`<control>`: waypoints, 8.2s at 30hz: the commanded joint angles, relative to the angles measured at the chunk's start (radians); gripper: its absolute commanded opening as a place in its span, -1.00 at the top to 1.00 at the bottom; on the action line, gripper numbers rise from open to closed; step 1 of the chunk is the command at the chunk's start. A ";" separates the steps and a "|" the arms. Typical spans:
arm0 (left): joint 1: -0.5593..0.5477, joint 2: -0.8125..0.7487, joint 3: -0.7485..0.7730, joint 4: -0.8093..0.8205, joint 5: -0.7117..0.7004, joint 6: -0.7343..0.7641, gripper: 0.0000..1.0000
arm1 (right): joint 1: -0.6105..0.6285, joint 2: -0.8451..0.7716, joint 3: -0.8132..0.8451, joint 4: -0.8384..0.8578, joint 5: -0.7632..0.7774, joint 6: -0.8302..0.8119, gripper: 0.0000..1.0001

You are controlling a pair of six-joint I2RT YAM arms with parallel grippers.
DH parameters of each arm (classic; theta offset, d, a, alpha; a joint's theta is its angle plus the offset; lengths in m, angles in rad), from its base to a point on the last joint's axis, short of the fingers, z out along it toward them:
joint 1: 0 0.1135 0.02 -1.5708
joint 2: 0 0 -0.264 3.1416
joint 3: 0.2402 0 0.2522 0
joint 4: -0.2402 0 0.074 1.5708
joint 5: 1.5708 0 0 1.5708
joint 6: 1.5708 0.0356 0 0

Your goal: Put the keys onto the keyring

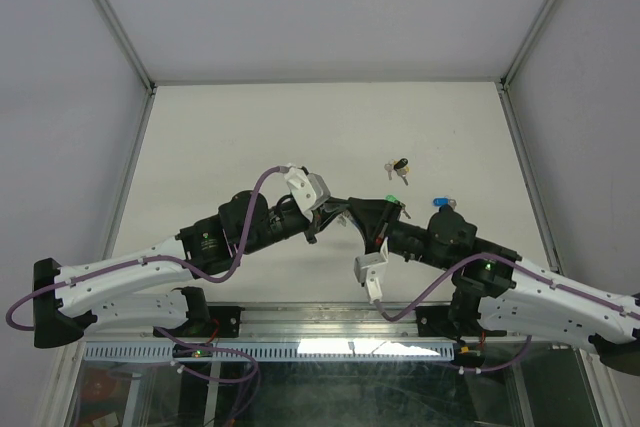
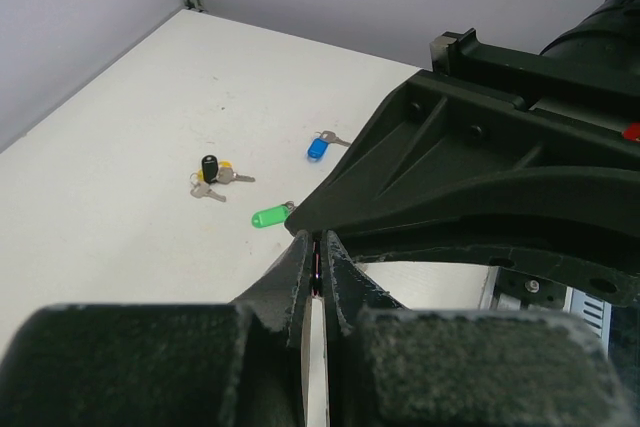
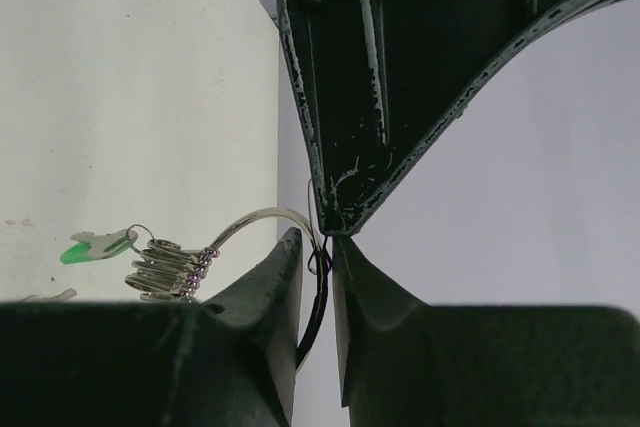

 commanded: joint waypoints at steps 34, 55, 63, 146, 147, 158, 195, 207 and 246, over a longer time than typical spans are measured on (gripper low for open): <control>-0.001 -0.274 -0.020 -0.228 -0.232 -0.242 -0.17 | 0.003 0.232 0.443 -0.367 0.255 0.704 1.00; -0.001 -0.205 0.003 -0.295 -0.256 -0.310 -0.47 | 0.005 0.193 0.421 -0.377 0.239 0.574 1.00; -0.002 -0.258 -0.051 -0.219 -0.302 -0.323 -0.21 | 0.004 0.160 0.340 -0.184 0.214 0.295 1.00; 0.007 -0.027 -0.046 0.189 -0.072 -0.221 1.00 | 0.026 0.085 0.180 -0.035 0.117 0.256 0.59; 0.007 -0.029 -0.044 0.190 -0.064 -0.220 1.00 | 0.026 0.082 0.175 -0.032 0.121 0.258 0.54; 0.007 -0.049 -0.022 0.174 -0.016 -0.222 1.00 | 0.027 0.041 0.157 -0.024 0.113 0.294 0.33; 0.007 -0.124 0.020 0.101 0.034 -0.219 1.00 | 0.028 -0.124 0.127 -0.113 0.095 0.208 0.34; 0.008 -0.131 0.016 0.162 0.064 -0.249 1.00 | 0.027 -0.065 0.075 0.104 -0.027 0.147 0.31; 0.008 -0.133 0.020 0.187 0.064 -0.258 1.00 | 0.026 -0.022 0.041 0.205 -0.081 0.173 0.36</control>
